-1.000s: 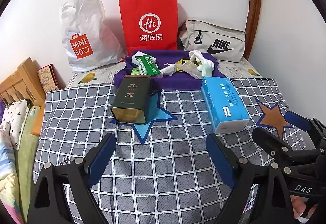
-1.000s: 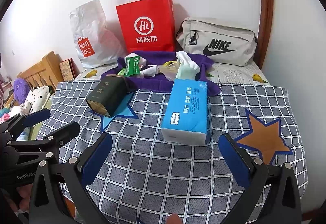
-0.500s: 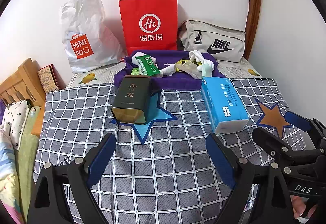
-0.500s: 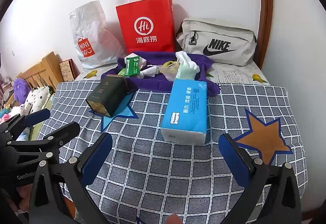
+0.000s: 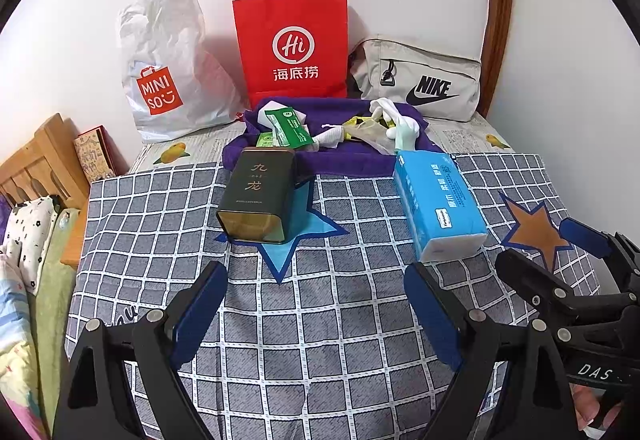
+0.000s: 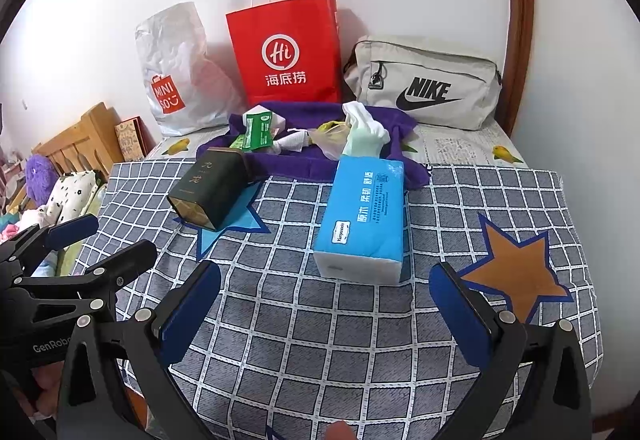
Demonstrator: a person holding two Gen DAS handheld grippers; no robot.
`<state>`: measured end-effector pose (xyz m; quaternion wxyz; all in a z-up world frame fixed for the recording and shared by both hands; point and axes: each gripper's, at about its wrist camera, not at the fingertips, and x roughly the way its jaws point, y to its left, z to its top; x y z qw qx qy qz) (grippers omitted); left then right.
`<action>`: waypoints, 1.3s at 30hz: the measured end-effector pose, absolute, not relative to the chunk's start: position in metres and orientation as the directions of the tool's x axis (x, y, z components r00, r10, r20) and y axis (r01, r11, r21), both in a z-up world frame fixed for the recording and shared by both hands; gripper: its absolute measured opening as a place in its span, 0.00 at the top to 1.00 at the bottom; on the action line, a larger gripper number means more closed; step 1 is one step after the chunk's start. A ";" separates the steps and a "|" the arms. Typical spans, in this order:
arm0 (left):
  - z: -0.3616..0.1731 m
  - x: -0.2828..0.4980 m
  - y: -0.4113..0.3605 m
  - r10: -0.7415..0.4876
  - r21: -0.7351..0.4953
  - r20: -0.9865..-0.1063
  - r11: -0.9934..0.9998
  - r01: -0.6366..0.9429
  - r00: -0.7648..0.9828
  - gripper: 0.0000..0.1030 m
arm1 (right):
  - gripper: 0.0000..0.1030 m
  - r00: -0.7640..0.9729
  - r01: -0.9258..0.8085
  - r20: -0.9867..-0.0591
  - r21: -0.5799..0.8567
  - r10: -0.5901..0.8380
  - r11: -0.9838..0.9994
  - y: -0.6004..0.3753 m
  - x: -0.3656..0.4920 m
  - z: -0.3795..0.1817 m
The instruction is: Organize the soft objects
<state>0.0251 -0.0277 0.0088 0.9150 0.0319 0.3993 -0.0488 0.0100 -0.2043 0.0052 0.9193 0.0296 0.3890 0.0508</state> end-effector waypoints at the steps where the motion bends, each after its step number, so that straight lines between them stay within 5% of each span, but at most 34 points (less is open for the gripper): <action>1: 0.009 0.025 -0.028 -0.064 0.019 -0.734 0.993 0.114 0.676 0.13 | 0.01 0.692 -0.070 -0.712 0.094 0.116 0.993 -0.204 0.010 0.005; 39: 0.008 0.030 -0.029 -0.071 0.019 -0.734 0.992 0.124 0.675 0.13 | 0.01 0.693 -0.064 -0.713 0.092 0.111 0.994 -0.203 0.013 0.004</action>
